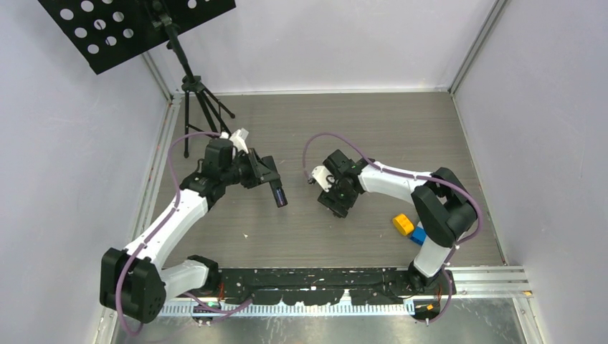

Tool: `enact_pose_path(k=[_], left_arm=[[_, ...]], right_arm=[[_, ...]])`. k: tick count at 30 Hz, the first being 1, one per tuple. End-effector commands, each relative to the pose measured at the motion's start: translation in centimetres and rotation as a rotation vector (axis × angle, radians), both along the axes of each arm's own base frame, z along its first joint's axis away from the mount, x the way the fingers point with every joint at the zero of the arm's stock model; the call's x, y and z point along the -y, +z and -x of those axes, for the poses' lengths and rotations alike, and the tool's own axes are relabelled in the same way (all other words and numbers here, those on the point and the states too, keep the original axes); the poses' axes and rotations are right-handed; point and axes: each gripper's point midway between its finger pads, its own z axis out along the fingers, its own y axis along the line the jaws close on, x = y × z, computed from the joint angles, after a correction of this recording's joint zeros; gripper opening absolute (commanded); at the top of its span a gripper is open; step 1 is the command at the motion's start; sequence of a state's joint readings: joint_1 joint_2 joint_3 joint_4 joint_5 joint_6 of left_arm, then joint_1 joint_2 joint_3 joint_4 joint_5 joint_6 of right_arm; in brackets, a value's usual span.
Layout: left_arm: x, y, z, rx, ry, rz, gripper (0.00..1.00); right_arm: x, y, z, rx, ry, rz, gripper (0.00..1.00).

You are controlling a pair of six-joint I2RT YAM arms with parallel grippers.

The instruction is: Load the batteries into the remote control

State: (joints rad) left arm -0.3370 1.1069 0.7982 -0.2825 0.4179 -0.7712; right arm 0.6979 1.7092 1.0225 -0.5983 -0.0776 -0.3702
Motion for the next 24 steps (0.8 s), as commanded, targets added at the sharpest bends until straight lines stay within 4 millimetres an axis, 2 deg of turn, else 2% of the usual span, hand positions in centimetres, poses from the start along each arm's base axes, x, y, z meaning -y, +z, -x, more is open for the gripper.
enact_pose_path(k=[1, 4, 6, 11, 13, 15, 20, 24], left_arm=[[0.9, 2.8, -1.7, 0.124, -0.079, 0.057, 0.0], [0.6, 2.4, -2.5, 0.118, -0.079, 0.069, 0.0], [0.3, 2.3, -2.7, 0.115, -0.076, 0.072, 0.0], [-0.2, 2.3, -2.8, 0.125, -0.063, 0.065, 0.0], [-0.3, 2.3, -2.9, 0.131, -0.054, 0.066, 0.0], [-0.2, 2.3, -2.9, 0.135, -0.047, 0.078, 0.0], [0.6, 1.0, -3.0, 0.078, -0.043, 0.153, 0.0], [1.7, -0.7, -3.2, 0.031, -0.04, 0.208, 0.0]], right_arm=[[-2.1, -0.7, -1.2, -0.017, 0.085, -0.066, 0.63], [-2.0, -1.1, -1.9, -0.007, 0.089, -0.04, 0.61], [-2.1, -1.2, -2.1, -0.012, 0.09, -0.037, 0.56], [-1.3, -1.2, -2.1, -0.005, 0.055, 0.006, 0.2], [-0.9, -0.9, -2.1, 0.001, 0.035, 0.019, 0.13], [-1.0, -0.5, -2.3, 0.006, -0.001, 0.013, 0.09], [-1.7, 0.9, -2.8, 0.004, -0.178, -0.01, 0.1], [-0.5, 1.3, -3.9, 0.043, -0.406, 0.055, 0.05]])
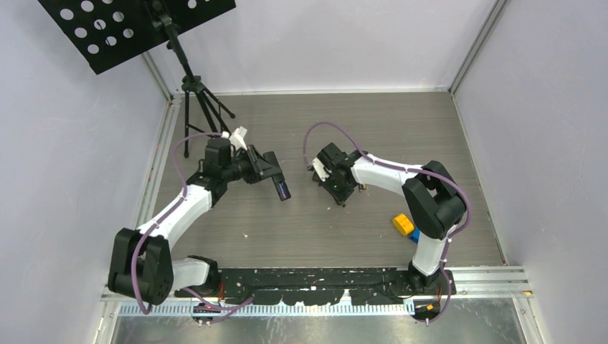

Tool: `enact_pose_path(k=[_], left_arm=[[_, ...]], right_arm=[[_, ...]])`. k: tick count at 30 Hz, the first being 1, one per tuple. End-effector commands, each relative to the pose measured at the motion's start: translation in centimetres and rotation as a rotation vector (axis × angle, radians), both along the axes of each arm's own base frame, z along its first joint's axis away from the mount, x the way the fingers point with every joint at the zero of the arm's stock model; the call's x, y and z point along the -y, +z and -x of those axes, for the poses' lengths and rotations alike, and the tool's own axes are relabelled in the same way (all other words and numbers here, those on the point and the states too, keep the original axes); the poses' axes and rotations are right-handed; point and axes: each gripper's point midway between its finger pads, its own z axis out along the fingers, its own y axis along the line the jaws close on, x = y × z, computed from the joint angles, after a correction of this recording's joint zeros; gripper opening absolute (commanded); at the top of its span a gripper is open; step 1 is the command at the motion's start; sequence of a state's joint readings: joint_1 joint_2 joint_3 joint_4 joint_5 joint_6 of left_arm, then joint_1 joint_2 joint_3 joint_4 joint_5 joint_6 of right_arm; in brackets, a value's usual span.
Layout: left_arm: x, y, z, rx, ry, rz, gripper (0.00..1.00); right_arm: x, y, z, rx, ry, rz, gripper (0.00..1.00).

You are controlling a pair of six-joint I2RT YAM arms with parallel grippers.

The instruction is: Load the batteries into the remote control

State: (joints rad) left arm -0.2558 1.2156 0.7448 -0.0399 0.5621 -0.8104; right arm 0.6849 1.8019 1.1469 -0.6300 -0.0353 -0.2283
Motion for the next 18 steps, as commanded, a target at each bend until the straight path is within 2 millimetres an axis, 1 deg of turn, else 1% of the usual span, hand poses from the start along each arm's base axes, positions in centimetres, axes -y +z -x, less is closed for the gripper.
enact_pose_path(k=[1, 3, 4, 5, 6, 7, 8, 10, 14, 18], left_arm=[[1.8, -0.5, -0.4, -0.006, -0.023, 0.097, 0.0], [3.0, -1.3, -0.4, -0.018, -0.043, 0.11, 0.0], [3.9, -1.6, -0.2, -0.022, -0.066, 0.116, 0.0], [4.8, -1.9, -0.1, -0.027, -0.088, 0.121, 0.0], [5.6, -2.2, 0.0, -0.029, -0.11, 0.124, 0.0], [6.4, -2.5, 0.1, -0.035, -0.134, 0.126, 0.0], [7.0, -2.6, 0.2, -0.035, -0.153, 0.129, 0.0], [8.2, -3.1, 0.2, -0.035, -0.183, 0.137, 0.0], [10.1, -3.1, 0.2, -0.038, -0.23, 0.185, 0.0], [12.0, -2.6, 0.1, -0.041, -0.268, 0.251, 0.0]], right_arm=[[0.9, 1.2, -1.7, 0.052, -0.306, 0.061, 0.01], [0.8, 1.6, -1.6, 0.05, -0.406, 0.043, 0.0], [0.6, 1.9, -1.4, 0.046, -0.446, 0.021, 0.01], [0.3, 2.4, -1.0, 0.031, -0.484, -0.006, 0.01], [-0.5, 2.9, 0.0, -0.021, -0.494, -0.055, 0.0], [-1.7, 3.7, 1.2, -0.087, -0.477, -0.12, 0.0], [-2.3, 4.5, 2.0, -0.12, -0.479, -0.166, 0.0], [-2.4, 6.1, 2.6, -0.118, -0.53, -0.215, 0.0], [-2.7, 9.5, 3.6, -0.132, -0.605, -0.302, 0.0], [-4.1, 12.7, 4.3, -0.152, -0.623, -0.451, 0.0]])
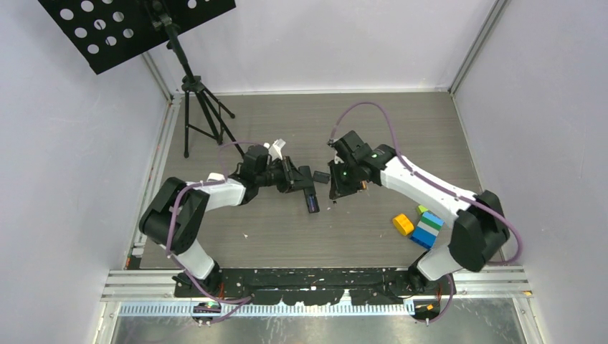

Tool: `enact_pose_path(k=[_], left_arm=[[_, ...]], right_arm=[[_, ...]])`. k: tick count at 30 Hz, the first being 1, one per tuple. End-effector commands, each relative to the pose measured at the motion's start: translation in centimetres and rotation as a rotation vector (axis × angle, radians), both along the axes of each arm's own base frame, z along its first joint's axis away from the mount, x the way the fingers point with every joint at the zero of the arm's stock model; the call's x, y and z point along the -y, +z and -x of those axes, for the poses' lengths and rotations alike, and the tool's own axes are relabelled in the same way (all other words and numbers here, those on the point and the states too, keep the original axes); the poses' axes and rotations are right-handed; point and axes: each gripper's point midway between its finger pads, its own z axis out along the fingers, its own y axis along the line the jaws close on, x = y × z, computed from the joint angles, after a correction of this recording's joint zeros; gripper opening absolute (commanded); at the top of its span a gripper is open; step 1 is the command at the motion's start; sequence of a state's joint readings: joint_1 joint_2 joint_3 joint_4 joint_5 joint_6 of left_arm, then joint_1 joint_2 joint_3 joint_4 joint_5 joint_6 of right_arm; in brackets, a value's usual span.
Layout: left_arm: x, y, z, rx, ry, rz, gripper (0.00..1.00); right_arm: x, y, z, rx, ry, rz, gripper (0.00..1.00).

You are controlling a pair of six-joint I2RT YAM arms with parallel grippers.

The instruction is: Load the batteries into the remote control

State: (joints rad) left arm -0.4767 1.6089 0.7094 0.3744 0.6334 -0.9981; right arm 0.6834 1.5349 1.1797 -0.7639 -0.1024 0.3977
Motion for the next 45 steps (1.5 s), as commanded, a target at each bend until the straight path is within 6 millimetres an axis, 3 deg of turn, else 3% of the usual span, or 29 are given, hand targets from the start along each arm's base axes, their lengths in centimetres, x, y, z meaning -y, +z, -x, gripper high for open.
enact_pose_path(k=[1, 7, 19, 26, 45], left_arm=[[2.9, 4.8, -1.6, 0.119, -0.044, 0.166, 0.0], [3.7, 5.3, -2.3, 0.075, -0.019, 0.235, 0.0], [4.3, 5.6, -2.2, 0.021, -0.021, 0.322, 0.0], [4.3, 6.3, -2.0, 0.034, -0.03, 0.332, 0.0], [4.7, 7.2, -2.3, -0.018, -0.027, 0.377, 0.0]], right_arm=[[-2.0, 3.9, 1.5, -0.028, -0.07, -0.179, 0.0], [-2.0, 4.8, 1.2, -0.008, -0.101, -0.169, 0.0], [-2.6, 3.8, 0.0, 0.067, -0.083, -0.037, 0.01], [-1.8, 3.5, -1.1, 0.139, -0.109, 0.054, 0.01], [-3.6, 3.7, 0.0, 0.104, -0.052, -0.04, 0.15]])
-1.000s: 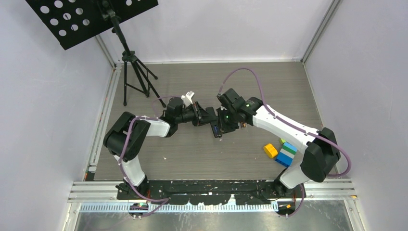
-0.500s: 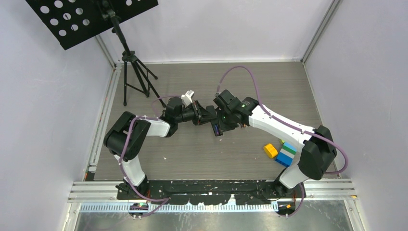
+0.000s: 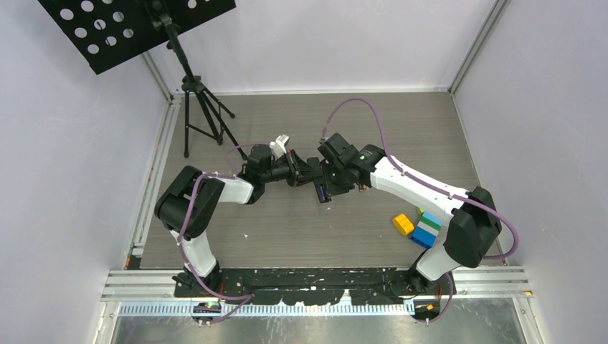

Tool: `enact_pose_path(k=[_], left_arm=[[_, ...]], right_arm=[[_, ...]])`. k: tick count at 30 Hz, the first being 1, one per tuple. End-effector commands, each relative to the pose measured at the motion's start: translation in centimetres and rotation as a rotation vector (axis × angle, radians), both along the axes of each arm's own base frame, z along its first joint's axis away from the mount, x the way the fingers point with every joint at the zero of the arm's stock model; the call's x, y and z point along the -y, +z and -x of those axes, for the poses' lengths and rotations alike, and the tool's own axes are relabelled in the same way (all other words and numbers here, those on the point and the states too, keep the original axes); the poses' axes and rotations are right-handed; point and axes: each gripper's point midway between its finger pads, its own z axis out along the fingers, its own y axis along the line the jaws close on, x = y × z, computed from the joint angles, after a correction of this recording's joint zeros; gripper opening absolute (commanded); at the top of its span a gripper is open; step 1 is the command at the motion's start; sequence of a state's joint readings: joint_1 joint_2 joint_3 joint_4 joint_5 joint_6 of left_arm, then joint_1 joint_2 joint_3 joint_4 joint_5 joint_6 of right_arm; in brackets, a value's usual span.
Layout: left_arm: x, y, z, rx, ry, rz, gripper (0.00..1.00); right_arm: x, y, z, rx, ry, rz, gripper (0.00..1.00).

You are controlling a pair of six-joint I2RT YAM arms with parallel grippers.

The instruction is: Load the batteries into the remote control

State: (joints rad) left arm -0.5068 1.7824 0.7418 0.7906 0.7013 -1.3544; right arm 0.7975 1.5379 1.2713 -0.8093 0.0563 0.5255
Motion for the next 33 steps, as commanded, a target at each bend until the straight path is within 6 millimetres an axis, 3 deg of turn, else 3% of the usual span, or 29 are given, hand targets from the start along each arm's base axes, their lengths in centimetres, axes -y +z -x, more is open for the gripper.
enact_pose_path(k=[1, 11, 22, 33], left_arm=[[0.9, 4.1, -0.4, 0.074, -0.027, 0.102, 0.0], [0.8, 3.8, -0.4, 0.068, -0.018, 0.099, 0.0], [0.7, 2.5, -0.5, 0.048, -0.007, 0.069, 0.0], [0.6, 2.5, -0.6, 0.054, 0.001, 0.055, 0.0]], right_arm=[[-1.5, 1.3, 0.0, 0.02, 0.024, -0.073, 0.16], [-1.2, 1.8, 0.0, 0.033, -0.004, -0.085, 0.26], [-0.9, 2.8, -0.2, 0.06, -0.048, -0.109, 0.17], [-1.1, 3.8, 0.2, 0.059, -0.037, -0.143, 0.25]])
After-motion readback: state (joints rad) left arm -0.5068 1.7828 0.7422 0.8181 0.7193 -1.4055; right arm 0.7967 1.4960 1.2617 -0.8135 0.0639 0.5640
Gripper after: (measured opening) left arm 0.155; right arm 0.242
